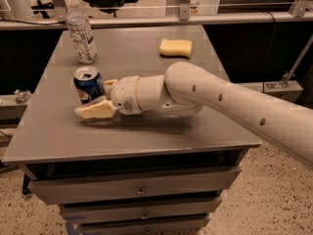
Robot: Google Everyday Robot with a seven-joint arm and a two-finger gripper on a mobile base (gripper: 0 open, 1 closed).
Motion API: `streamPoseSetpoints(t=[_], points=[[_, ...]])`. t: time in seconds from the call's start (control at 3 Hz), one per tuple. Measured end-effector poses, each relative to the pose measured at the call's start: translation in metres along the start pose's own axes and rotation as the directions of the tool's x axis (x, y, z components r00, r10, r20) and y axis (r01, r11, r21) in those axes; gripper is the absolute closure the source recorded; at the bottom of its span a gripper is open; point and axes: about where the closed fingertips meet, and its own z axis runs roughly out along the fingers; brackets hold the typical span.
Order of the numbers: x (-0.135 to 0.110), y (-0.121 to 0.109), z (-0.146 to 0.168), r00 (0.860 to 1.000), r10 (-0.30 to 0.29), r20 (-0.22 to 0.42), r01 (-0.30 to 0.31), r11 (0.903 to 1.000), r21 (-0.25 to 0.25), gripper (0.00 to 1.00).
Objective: Knock pepsi can over
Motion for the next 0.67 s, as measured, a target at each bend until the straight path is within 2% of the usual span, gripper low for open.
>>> streamPoseSetpoints(t=[0.33,0.67], points=[[-0.002,-0.003,-0.010,1.000,0.015,0.017,-0.015,0.9998,0.013,0.62],[-0.010,-0.008,-0.039,1.000,0.000,0.010,-0.001,0.9980,0.063,0.85]])
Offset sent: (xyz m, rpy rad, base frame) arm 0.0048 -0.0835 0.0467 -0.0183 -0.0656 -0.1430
